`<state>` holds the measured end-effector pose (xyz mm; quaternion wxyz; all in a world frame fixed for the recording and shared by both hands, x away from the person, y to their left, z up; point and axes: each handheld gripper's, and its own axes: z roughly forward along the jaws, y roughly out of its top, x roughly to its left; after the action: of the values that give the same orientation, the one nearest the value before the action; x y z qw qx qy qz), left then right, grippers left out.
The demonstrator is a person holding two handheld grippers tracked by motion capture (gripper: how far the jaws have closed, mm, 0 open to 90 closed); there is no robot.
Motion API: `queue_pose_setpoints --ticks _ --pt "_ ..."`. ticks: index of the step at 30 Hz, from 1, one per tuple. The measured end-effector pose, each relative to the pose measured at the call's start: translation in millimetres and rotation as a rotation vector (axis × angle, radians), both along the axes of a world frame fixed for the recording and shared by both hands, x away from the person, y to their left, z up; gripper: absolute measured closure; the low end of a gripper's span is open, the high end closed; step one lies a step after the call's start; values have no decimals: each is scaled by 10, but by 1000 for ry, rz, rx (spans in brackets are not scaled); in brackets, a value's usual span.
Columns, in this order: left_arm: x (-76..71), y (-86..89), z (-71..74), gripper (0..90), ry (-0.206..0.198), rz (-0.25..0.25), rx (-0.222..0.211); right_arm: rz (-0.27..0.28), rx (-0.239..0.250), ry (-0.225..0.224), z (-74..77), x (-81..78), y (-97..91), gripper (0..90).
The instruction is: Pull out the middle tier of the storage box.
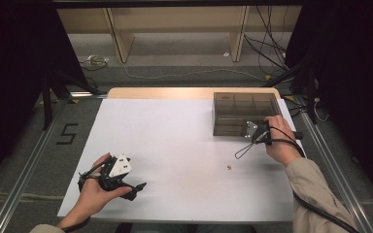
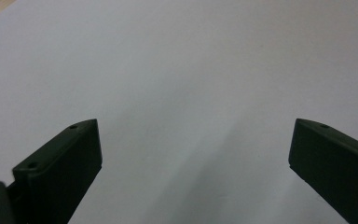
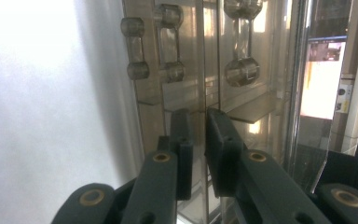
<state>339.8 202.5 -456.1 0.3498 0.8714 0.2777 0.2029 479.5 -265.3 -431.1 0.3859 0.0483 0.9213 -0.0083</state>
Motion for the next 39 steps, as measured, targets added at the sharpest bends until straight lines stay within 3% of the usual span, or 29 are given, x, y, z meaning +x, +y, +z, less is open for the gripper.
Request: queue_pose_setpoints --ticks 18,19,39 --pt "-1 -1 1 25 0 0 0 13 0 42 39 -51 -13 841" --pt "-1 -1 1 25 0 1 0 37 11 30 29 -42 -20 841" --pt "-1 2 5 25 -2 1 4 30 6 51 48 -130 -32 844"
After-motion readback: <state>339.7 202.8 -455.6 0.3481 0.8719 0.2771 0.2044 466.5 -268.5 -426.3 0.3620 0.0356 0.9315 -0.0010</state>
